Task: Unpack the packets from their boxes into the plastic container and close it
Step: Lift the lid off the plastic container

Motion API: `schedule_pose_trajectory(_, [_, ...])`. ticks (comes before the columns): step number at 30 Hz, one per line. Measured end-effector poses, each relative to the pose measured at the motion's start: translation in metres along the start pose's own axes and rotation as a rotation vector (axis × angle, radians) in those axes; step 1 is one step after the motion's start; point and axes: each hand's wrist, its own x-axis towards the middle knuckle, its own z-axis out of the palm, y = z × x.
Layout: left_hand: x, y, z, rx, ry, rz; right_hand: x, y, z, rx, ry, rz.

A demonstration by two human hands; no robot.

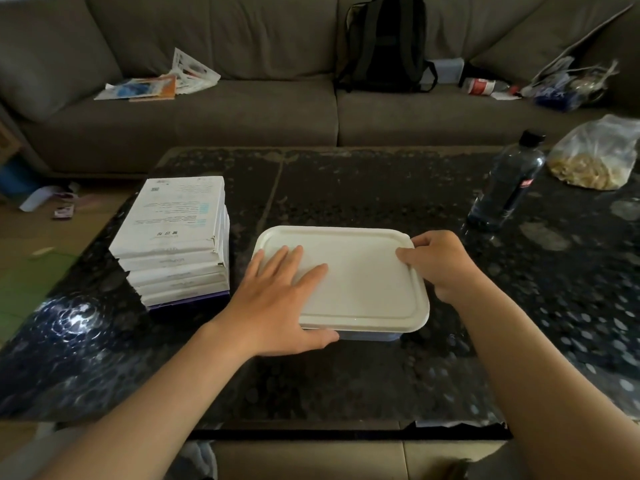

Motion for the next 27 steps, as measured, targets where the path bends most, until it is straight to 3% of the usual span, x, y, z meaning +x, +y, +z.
schedule_pose_trajectory(18, [0.01,0.001,-0.001,-0.055,0.036,-0.021,0.013,-0.009,-0.013,0.162,0.007,-0.025])
schedule_pose_trajectory(23, [0.011,0.002,-0.002,-0.101,0.045,-0.034,0.013,-0.01,-0.012,-0.018,0.102,-0.173])
schedule_pose_trajectory(27, [0.01,0.006,-0.002,-0.063,0.028,-0.049,0.013,-0.007,-0.01,-0.141,0.086,-0.18])
